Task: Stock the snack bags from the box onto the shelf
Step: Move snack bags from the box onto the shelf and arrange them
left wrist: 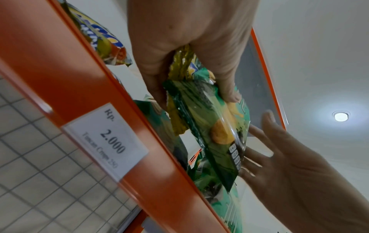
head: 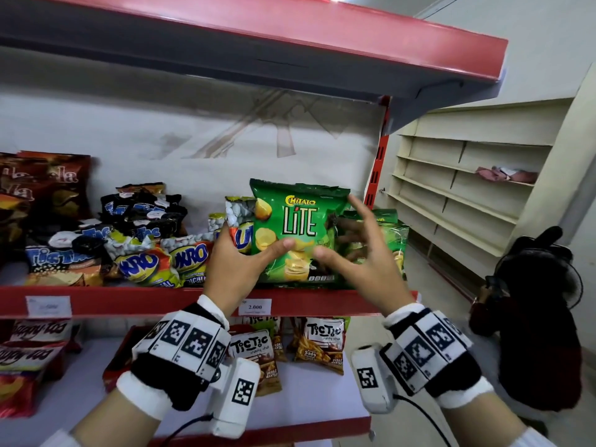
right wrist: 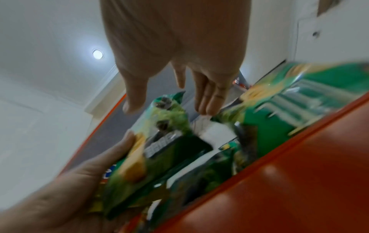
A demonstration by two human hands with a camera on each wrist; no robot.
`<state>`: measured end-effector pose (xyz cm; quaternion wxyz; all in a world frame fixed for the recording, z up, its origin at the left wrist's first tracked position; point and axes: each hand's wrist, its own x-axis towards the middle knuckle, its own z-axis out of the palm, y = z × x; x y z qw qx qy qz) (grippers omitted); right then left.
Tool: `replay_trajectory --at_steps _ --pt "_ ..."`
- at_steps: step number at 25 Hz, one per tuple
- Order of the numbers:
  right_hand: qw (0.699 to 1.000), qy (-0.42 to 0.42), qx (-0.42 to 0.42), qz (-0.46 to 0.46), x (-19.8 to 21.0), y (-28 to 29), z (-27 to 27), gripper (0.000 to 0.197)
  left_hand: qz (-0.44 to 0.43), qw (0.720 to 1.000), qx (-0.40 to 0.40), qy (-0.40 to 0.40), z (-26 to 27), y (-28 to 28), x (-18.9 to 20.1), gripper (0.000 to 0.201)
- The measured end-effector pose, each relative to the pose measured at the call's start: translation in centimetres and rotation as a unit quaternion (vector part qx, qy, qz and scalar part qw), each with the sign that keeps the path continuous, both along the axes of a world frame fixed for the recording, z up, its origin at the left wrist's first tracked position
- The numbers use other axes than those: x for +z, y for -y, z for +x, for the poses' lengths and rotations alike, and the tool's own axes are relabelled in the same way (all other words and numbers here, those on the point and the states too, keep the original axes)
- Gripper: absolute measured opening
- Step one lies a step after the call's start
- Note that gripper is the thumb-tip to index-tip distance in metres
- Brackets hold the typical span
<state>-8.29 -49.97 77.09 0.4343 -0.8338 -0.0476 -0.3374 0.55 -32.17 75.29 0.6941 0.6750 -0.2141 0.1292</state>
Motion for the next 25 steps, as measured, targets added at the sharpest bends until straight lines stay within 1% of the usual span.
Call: replay_trajectory --at_steps 1,2,4,5,7,9,10,12,13,16,17,19,20,22,25 --pt "1.0 -0.019 0.02 -0.002 0.1 -0.9 0.6 0.099 -0.007 1.0 -0.004 -0.002 -0.1 -0.1 0.1 0.099" --pt "0.999 -0.02 0.024 0.005 0.2 -1.6 1.2 0.104 -0.012 1.0 -0.006 0.0 0.0 -0.3 0.2 0.092" --pt "0.999 -0.007 0.012 0.034 0.1 -2.6 2.0 0.106 -0.024 1.0 0.006 0.016 0.1 -1.4 0.4 0.066" --pt "0.999 -0.005 -0.001 0.036 0.0 -2.9 2.3 0.105 -0.03 0.999 0.02 0.02 0.4 -2.2 0.4 0.062" --pt "0.999 -0.023 -0.04 0.012 -0.7 -3.4 2.7 0.103 -0.025 0.999 0.043 0.023 1.1 -3.8 0.0 0.063" --pt "0.996 -0.05 -0.075 -0.004 -1.3 -3.9 2.8 0.103 -0.011 0.999 0.044 0.018 2.1 -5.5 -0.6 0.054" --pt "0.994 -0.061 -0.086 -0.007 -1.4 -4.0 2.9 0.103 -0.006 0.999 0.041 0.004 2.5 -6.1 -0.8 0.053" --pt "0.991 -0.083 -0.107 -0.02 -1.2 -4.3 3.1 0.103 0.007 0.999 0.038 -0.019 3.1 -7.1 -1.2 0.062" --pt "0.988 -0.095 -0.119 -0.029 -1.1 -4.4 3.2 0.103 0.013 0.999 0.04 -0.022 3.3 -7.5 -1.3 0.063" --pt "0.983 -0.1 -0.152 -0.035 -1.0 -5.3 3.5 0.106 0.009 0.999 0.034 -0.002 3.5 -8.0 -1.3 0.049" --pt "0.981 -0.096 -0.163 -0.028 -1.2 -5.7 3.8 0.107 0.007 1.0 0.028 -0.002 3.5 -8.1 -1.3 0.051" --pt "0.978 -0.088 -0.187 -0.016 -1.5 -6.3 4.4 0.106 0.014 1.0 0.021 -0.011 3.6 -8.0 -1.4 0.062" --pt "0.977 -0.087 -0.195 -0.012 -1.5 -6.4 4.6 0.105 0.018 1.0 0.017 -0.011 3.6 -8.0 -1.5 0.064" --pt "0.975 -0.094 -0.199 -0.014 -1.4 -6.3 4.8 0.104 0.015 1.0 0.009 -0.01 3.7 -7.9 -1.4 0.056" --pt "0.973 -0.132 -0.186 -0.044 -1.3 -5.8 4.5 0.104 0.002 1.0 0.002 -0.008 3.6 -7.9 -1.1 0.032"
